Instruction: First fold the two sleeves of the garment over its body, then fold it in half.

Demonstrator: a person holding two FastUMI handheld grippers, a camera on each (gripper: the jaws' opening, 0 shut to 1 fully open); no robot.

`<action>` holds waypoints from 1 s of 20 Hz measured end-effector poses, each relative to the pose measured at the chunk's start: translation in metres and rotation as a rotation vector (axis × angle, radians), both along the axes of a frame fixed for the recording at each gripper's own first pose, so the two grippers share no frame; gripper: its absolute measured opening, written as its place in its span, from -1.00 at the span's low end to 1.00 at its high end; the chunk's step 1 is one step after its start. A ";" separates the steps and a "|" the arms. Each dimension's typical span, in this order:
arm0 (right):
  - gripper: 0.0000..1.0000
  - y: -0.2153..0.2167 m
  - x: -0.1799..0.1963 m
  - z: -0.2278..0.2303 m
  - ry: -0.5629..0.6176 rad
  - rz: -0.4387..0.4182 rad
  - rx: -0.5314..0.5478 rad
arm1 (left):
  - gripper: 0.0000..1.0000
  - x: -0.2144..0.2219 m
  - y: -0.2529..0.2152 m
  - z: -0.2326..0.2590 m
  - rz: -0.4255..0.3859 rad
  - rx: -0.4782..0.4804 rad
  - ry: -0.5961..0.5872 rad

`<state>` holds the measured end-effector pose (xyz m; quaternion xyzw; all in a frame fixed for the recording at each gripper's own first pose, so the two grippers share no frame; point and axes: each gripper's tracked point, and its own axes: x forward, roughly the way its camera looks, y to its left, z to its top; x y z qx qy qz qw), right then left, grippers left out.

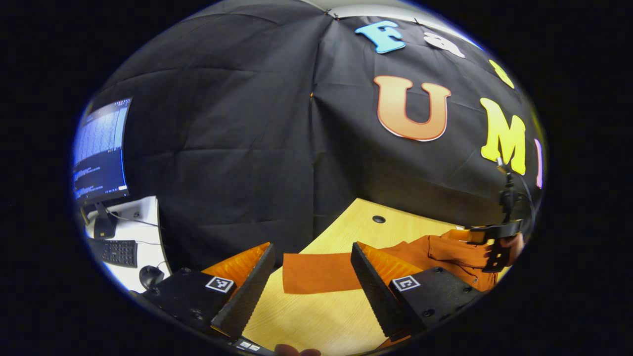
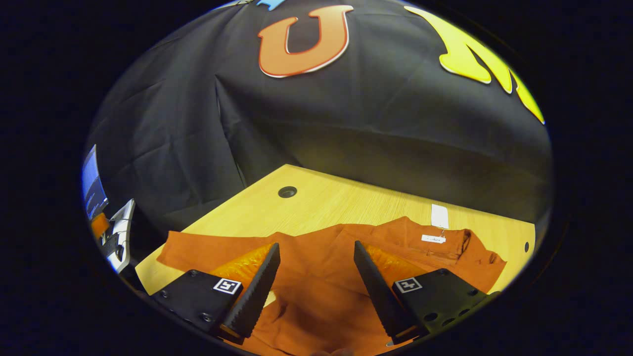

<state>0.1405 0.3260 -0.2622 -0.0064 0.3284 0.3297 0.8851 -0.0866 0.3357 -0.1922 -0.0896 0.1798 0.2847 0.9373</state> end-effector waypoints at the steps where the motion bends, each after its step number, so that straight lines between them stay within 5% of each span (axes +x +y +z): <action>1: 0.93 -0.010 -0.011 0.014 -0.017 0.019 0.002 | 0.99 0.000 0.004 -0.014 0.003 -0.012 0.020; 6: 0.92 -0.082 -0.059 0.069 -0.080 0.042 -0.016 | 0.94 0.009 0.014 -0.091 0.020 -0.149 0.124; 15: 0.91 -0.196 -0.062 0.178 -0.204 -0.168 0.026 | 0.97 0.032 0.038 -0.161 0.082 -0.179 0.260; 20: 0.91 -0.240 -0.063 0.190 -0.232 -0.264 0.017 | 0.94 0.034 0.039 -0.171 0.072 -0.177 0.275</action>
